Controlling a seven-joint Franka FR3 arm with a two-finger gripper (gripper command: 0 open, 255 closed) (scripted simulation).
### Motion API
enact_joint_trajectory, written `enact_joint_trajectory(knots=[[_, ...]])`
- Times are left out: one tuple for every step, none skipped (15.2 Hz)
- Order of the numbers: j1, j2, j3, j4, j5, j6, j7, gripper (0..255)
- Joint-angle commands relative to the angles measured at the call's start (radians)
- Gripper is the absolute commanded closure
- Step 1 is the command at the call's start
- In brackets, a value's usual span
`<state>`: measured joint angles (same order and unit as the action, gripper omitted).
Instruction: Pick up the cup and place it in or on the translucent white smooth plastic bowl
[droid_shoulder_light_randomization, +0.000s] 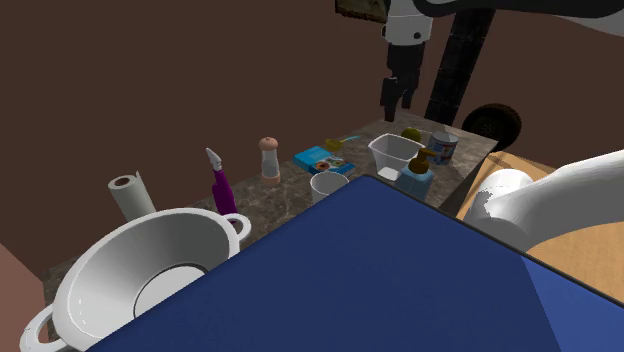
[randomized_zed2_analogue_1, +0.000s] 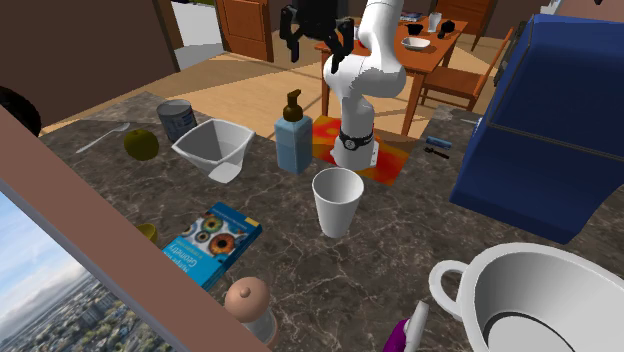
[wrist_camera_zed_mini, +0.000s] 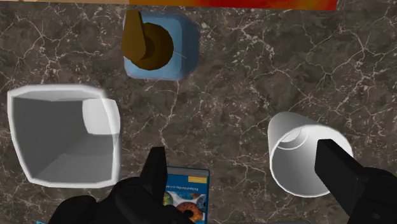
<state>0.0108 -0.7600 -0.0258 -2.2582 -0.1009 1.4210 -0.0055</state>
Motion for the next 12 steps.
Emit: enact_joint_trajectory(knots=[[0.000,0.000,0.000,0.000,0.000,0.000,0.000,0],[0.005,0.011,0.015,-0.016,0.008,0.024,0.017,0],[0.010,0.024,0.029,-0.031,0.016,0.047,0.034,0],[0.015,0.038,0.044,-0.045,0.023,0.071,0.050,0],[0.020,0.053,0.059,-0.058,0.030,0.095,0.067,0],[0.025,0.070,0.074,-0.069,0.037,0.119,0.083,0],[0.031,0.088,0.088,-0.080,0.043,0.144,0.100,0],[0.036,0.107,0.103,-0.089,0.049,0.168,0.116,0],[0.041,0.128,0.117,-0.097,0.054,0.193,0.133,0],[0.045,0.150,0.132,-0.103,0.059,0.217,0.149,0],[0.050,0.173,0.146,-0.109,0.064,0.241,0.165,0],[0.054,0.197,0.161,-0.113,0.067,0.266,0.182,0]])
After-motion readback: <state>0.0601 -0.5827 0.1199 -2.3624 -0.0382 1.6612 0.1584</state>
